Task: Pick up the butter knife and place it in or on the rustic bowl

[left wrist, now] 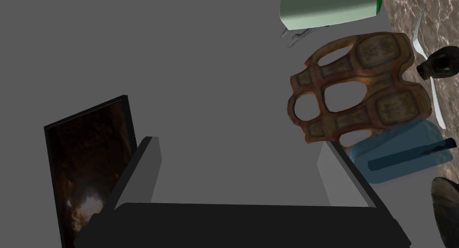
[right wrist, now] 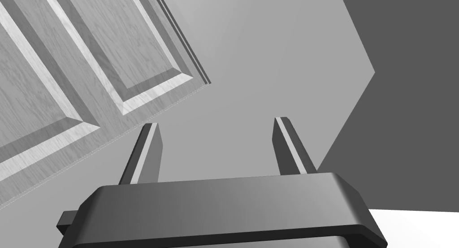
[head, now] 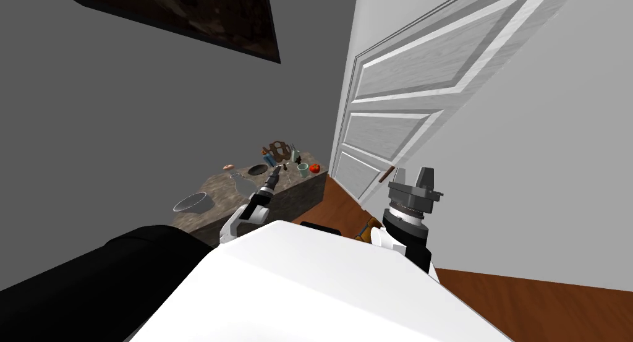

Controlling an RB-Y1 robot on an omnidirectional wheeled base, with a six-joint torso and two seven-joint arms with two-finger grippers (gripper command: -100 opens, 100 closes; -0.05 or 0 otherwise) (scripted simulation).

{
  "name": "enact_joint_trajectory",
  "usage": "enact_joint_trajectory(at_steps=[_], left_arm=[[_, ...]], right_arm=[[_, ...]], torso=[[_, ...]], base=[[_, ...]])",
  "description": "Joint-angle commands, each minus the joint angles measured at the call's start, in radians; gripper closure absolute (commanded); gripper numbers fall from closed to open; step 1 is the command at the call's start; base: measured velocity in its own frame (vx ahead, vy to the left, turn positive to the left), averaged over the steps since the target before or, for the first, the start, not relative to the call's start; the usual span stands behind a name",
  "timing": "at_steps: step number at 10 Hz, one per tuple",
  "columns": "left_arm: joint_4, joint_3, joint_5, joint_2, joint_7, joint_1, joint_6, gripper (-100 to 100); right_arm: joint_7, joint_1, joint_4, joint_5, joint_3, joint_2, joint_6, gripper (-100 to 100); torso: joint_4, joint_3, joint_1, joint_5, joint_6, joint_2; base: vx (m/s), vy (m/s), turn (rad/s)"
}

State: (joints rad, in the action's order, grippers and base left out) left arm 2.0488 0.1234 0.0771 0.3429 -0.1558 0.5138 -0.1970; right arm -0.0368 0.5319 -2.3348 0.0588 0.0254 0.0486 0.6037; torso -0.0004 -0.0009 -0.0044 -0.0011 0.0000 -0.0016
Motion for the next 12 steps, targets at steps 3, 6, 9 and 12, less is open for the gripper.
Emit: enact_joint_trajectory(at_steps=[3, 6, 9, 12], left_arm=[[-0.073, 0.070, -0.013, 0.094, -0.036, 0.012, 0.106, -100], [-0.113, 0.104, -0.016, 0.150, -0.054, 0.023, 0.166, -100], [-0.151, 0.131, -0.014, 0.207, -0.072, 0.036, 0.225, -100], [-0.187, 0.148, -0.006, 0.266, -0.089, 0.049, 0.287, -100]], right_arm=[[0.000, 0.000, 0.000, 0.000, 0.000, 0.000, 0.000, 0], [0.000, 0.000, 0.000, 0.000, 0.000, 0.000, 0.000, 0], [0.000, 0.000, 0.000, 0.000, 0.000, 0.000, 0.000, 0], [0.000, 0.000, 0.000, 0.000, 0.000, 0.000, 0.000, 0]], torso=[[0.000, -0.001, -0.001, 0.000, 0.000, -0.001], [0.000, -0.001, 0.000, 0.000, 0.000, -0.002], [0.000, 0.000, 0.001, 0.000, 0.000, -0.001], [0.000, -0.001, -0.001, 0.000, 0.000, -0.002]], base=[[0.047, -0.088, -0.113], [0.052, -0.077, -0.067], [0.042, -0.058, -0.062], [0.063, -0.072, -0.072]])
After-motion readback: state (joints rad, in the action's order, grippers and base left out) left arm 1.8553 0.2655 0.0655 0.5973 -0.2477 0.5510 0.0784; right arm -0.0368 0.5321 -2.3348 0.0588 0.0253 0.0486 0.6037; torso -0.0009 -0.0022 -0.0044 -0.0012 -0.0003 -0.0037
